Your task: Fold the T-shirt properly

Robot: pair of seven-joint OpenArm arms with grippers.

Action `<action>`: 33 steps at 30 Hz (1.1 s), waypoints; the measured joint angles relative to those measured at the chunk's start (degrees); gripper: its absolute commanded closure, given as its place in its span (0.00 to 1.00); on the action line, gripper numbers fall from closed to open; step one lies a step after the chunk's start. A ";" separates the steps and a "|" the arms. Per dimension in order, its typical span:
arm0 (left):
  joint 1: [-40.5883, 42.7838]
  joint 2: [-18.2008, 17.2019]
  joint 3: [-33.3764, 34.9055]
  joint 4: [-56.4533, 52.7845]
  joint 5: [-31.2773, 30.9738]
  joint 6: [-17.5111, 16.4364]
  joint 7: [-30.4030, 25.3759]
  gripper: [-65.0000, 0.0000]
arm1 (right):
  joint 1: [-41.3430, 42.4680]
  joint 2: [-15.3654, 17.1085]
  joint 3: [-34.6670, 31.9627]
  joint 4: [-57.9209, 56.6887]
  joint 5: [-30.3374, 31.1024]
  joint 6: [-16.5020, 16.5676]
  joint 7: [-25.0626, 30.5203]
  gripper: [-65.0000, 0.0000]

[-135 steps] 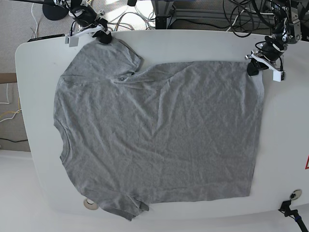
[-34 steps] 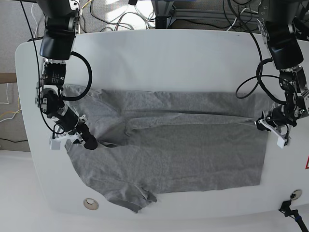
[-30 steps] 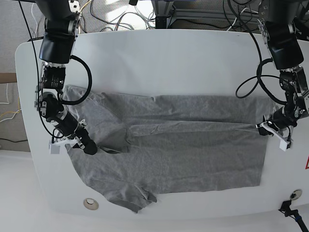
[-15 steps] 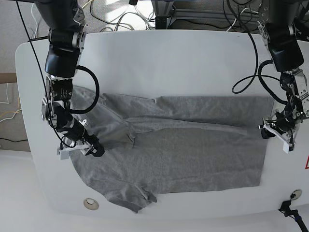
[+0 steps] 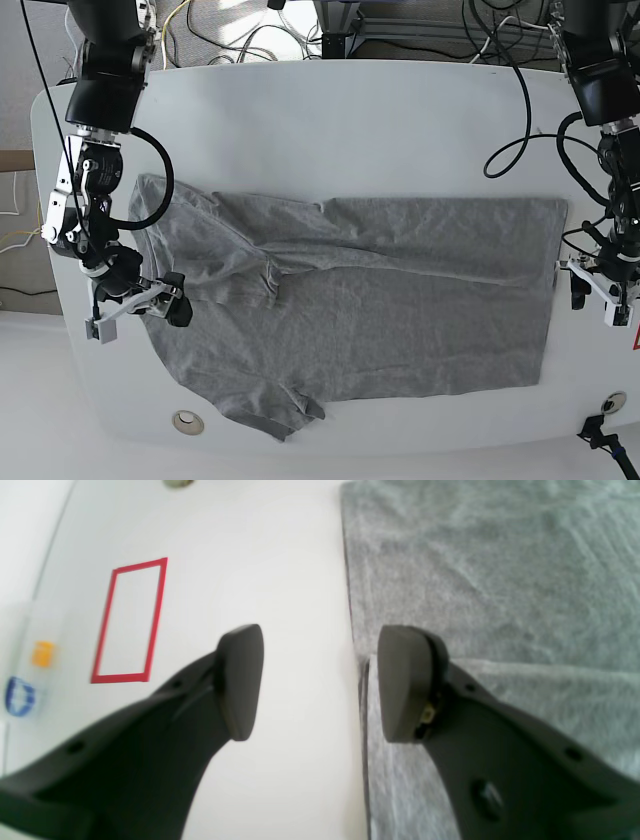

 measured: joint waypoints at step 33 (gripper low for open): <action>26.32 1.27 0.02 17.70 0.44 -0.24 -7.54 0.72 | -20.24 1.90 6.54 -0.17 -22.12 13.20 14.40 0.20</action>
